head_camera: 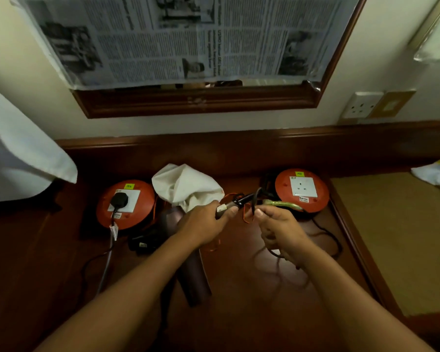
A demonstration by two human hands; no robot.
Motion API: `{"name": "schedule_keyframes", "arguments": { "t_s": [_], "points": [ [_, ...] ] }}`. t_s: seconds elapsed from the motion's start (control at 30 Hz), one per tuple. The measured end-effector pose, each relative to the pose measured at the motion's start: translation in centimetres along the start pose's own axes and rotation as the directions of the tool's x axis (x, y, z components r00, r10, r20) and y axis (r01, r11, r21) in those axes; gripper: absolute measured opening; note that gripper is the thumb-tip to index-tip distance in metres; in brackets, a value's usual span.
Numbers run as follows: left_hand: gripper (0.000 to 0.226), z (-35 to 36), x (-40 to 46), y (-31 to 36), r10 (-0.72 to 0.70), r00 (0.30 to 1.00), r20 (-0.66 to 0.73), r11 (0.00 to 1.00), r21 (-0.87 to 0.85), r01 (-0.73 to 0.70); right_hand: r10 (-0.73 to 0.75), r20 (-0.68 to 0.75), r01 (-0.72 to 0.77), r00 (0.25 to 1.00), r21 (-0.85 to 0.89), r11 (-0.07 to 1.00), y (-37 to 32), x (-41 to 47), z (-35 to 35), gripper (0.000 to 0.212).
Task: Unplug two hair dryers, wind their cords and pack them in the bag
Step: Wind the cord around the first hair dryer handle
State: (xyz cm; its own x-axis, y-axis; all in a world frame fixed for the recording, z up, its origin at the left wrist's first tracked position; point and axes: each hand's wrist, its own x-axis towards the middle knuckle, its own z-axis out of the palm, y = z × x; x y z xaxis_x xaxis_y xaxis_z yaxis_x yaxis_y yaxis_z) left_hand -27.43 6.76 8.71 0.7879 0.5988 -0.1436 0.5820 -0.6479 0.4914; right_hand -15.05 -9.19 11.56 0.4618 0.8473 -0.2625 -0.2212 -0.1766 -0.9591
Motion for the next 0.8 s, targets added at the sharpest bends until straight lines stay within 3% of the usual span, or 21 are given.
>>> {"name": "schedule_keyframes", "arguments": {
  "t_s": [0.1,0.2,0.33,0.57,0.7,0.8],
  "points": [
    [0.072,-1.9,0.2,0.3,0.022,0.997,-0.079,0.999,-0.021,-0.024,0.122,0.181,-0.153,0.976,0.167,0.974,-0.1,-0.1,-0.5,0.022],
    [0.065,-3.4,-0.1,0.9,0.05,0.995,-0.089,0.997,-0.057,-0.055,0.157,0.334,-0.233,0.929,0.2,0.952,0.0,0.4,-0.7,0.02],
    [0.058,-4.6,-0.7,1.6,0.115,0.991,-0.063,0.985,-0.121,-0.122,0.201,0.355,-0.265,0.913,0.142,0.954,-0.7,1.4,-0.8,0.018],
    [0.066,-5.8,-0.4,1.4,0.248,0.969,0.01,0.957,-0.158,-0.243,0.224,0.357,-0.169,0.907,-0.177,0.969,-5.0,3.3,-1.3,0.031],
    [0.062,-7.3,-0.1,1.7,0.289,0.954,0.078,0.956,0.039,-0.292,0.203,0.277,-0.052,0.939,-0.472,0.88,-7.6,3.9,-1.7,0.04],
    [0.062,-8.2,-0.1,2.0,0.276,0.955,0.11,0.928,0.227,-0.294,0.146,0.227,0.034,0.963,-0.641,0.767,-8.8,4.3,-1.8,0.021]
  ]
}}
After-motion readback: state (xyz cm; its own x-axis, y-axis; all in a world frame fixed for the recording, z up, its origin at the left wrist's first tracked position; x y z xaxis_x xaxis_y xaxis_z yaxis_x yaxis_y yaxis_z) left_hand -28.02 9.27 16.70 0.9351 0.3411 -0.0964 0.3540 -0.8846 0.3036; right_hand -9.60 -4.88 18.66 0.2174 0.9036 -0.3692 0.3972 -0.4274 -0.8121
